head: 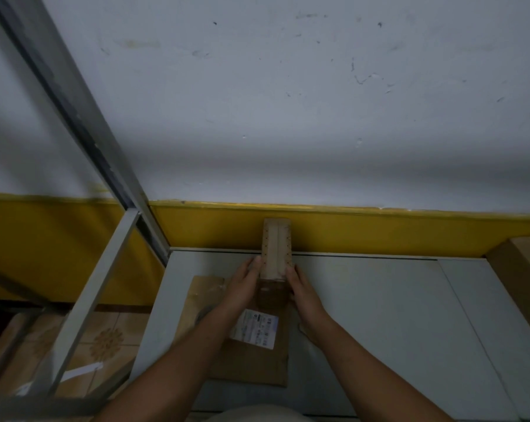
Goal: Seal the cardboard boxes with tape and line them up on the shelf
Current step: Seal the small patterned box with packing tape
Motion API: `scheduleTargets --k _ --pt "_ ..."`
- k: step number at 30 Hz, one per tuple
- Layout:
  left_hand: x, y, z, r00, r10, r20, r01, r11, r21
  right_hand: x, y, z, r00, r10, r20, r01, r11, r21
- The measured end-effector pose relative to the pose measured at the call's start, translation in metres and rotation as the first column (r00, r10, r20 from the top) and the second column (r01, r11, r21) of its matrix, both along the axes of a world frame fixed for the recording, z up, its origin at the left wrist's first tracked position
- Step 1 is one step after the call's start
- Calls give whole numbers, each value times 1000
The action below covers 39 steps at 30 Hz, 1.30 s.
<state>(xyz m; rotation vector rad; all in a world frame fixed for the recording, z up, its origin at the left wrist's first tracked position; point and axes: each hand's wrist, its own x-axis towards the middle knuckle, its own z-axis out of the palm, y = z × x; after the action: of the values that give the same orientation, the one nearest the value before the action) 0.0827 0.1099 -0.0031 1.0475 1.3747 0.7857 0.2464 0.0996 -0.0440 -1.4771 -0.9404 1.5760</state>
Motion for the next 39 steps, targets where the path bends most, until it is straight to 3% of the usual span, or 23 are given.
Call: scheduleTargets --k 3,7,10,14,18,20,22,24,28,33,36,39 --pt "-16 -6 7 992 44 -118 -32 995 98 1 -8 18 998 -42 38 42 999 23" --pt "-68 -19 -10 873 72 -482 64 964 259 10 -22 21 978 -152 146 130 981 145" --pt "-93 -44 -19 779 -62 -624 199 968 152 16 -36 13 959 -189 213 137 962 237" --pt "-96 -67 -35 656 -243 -714 363 932 15 19 -49 6 947 -100 306 20 968 251" --pt "-85 -73 -53 450 -274 -850 478 878 -31 6 -55 7 948 50 315 -134 959 251" --pt "-86 -76 -58 406 -269 -873 496 868 -37 -3 -61 10 932 127 341 -221 942 254" --pt "-92 -81 -55 452 -249 -856 506 862 17 -9 -65 15 910 192 369 -296 922 250" --pt "-101 -88 -45 553 -223 -803 511 852 115 -13 -64 26 888 256 381 -365 898 247" --pt "-105 -96 1 698 -192 -689 541 773 332 -18 -57 62 830 308 464 -471 833 290" --pt "-94 -90 47 736 -182 -652 571 684 454 -28 -45 96 784 350 513 -559 757 338" --pt "-89 -83 56 731 -168 -662 583 658 477 -27 -44 110 841 198 504 -447 779 439" --pt "-86 -81 59 729 -154 -667 581 656 483 -28 -49 110 841 71 537 -404 742 535"
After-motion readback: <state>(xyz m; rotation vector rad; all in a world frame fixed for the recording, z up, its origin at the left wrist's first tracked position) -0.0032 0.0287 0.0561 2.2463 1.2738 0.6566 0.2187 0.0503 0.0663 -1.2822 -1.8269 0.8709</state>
